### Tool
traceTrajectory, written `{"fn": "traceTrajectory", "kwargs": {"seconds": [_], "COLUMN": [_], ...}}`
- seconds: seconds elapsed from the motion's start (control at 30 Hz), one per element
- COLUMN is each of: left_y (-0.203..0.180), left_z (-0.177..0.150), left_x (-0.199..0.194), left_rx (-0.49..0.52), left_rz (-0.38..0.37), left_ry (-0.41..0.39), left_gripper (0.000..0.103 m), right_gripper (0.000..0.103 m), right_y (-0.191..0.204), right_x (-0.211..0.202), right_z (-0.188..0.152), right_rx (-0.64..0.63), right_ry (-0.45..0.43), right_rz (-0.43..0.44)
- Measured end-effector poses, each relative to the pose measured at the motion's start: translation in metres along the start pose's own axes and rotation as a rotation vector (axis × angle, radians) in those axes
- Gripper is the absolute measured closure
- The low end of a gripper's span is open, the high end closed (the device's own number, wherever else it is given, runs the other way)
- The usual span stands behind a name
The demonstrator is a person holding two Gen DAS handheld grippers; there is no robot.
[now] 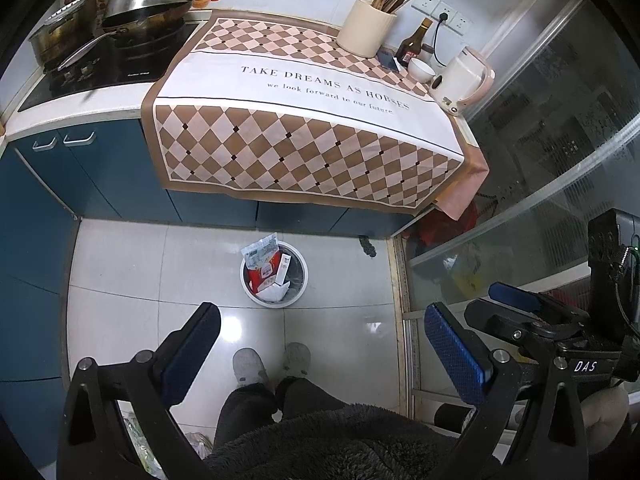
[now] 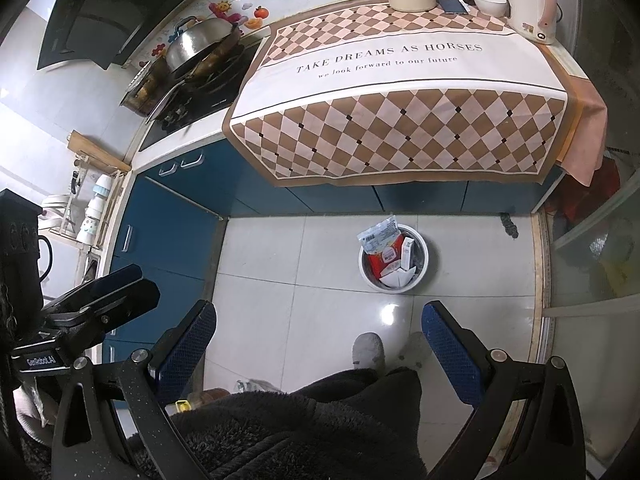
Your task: Collect trash
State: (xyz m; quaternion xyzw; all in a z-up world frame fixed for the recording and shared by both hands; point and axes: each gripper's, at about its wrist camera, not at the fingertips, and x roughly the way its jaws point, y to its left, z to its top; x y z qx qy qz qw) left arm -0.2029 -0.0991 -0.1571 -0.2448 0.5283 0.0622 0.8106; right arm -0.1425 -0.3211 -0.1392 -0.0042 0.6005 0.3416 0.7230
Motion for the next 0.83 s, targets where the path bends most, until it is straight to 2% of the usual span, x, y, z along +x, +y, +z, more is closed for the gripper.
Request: {"fn": "traceTrajectory", "kwargs": {"seconds": [0.83], "left_y": [-0.014], "left_z": [-0.005], "left_x": [-0.001], "left_rx": [-0.006], "left_rz": [-0.002], "left_ry": [-0.007], "left_gripper": [0.000], "right_gripper": [0.000], "right_y": [-0.003], "right_x": [-0.004], "right_z": [-0.003], "right_rx": [0.009], "right_ry": [-0.003], "right_rz": [0.005]}}
